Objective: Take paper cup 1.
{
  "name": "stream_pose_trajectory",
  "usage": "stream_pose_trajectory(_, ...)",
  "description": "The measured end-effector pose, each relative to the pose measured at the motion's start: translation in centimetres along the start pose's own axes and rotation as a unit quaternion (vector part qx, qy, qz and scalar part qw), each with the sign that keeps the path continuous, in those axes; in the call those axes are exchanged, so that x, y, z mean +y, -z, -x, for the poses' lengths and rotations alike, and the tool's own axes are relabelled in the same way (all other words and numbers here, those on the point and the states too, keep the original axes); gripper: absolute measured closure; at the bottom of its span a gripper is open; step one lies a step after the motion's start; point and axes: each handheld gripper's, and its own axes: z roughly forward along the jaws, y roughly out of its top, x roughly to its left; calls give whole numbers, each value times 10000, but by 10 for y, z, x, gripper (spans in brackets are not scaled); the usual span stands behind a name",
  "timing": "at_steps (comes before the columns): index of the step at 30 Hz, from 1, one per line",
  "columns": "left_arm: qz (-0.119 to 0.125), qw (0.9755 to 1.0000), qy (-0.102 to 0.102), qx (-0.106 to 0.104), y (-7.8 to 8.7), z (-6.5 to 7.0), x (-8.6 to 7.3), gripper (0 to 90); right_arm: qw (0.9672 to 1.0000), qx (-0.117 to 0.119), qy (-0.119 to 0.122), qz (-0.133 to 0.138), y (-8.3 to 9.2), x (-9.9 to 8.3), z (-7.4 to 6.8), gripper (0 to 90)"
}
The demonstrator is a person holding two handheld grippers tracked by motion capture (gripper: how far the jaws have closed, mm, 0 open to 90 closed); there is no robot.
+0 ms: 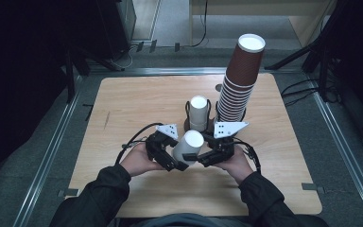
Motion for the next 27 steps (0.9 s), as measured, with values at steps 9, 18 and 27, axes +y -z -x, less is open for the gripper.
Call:
stream_pose_trajectory(9,61,10000,-53,-29,-2,2,1,155,9999,53,-67,131,-5,-1,-2,306)
stream_pose_trajectory(18,56,10000,-39,-59,-2,2,1,194,9997,-91,-156,153,-9,-1,-4,308)
stream_pose_trajectory(27,34,10000,-33,-74,-1,2,0,235,9997,-41,-194,144,-9,-1,-4,311)
